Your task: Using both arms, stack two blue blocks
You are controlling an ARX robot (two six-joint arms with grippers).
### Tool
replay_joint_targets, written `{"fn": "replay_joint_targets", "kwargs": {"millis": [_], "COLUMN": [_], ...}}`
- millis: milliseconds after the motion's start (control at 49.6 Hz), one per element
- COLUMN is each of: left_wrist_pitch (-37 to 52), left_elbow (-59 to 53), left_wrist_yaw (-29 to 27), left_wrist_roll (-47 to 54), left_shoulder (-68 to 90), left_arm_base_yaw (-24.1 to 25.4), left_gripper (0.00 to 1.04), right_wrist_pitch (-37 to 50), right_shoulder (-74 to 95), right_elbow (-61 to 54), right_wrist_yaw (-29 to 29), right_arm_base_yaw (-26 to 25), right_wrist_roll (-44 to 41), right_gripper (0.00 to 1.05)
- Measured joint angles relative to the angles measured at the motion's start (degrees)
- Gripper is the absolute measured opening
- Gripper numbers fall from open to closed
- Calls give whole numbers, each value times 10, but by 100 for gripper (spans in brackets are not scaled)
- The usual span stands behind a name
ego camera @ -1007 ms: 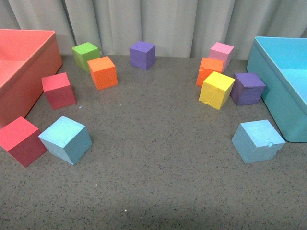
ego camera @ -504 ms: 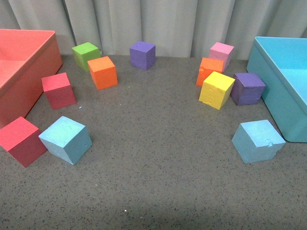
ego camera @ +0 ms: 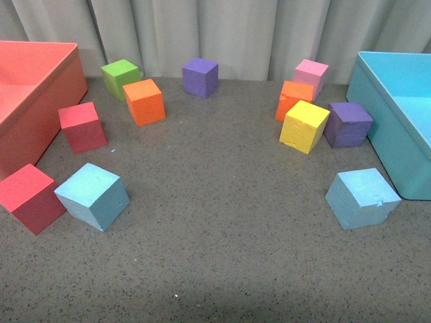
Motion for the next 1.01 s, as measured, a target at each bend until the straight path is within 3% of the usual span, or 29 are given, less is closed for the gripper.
{"fn": "replay_joint_targets", "kwargs": {"millis": [584,624,665,705,1007], "left_wrist_pitch": [0,0,0,0,0], "left_elbow": [0,0,0,0,0], "left_wrist_yaw": [0,0,0,0,0], "left_wrist_roll": [0,0,0,0,0], "left_shoulder": [0,0,0,0,0], "left_arm_base_yaw": [0,0,0,0,0], "left_gripper": [98,98,98,98,98], "right_wrist_pitch": [0,-24,-78,-80,109], "right_shoulder": [0,11,63,108,490], "right_elbow": [0,8,36,46,109], "right_wrist_yaw": [0,40,123,135,13], "right_arm_base_yaw": [0,11,37,42,5], "right_wrist_roll": [0,-17,-50,-62,-73], "right_gripper": [95,95,95,95,95]}}
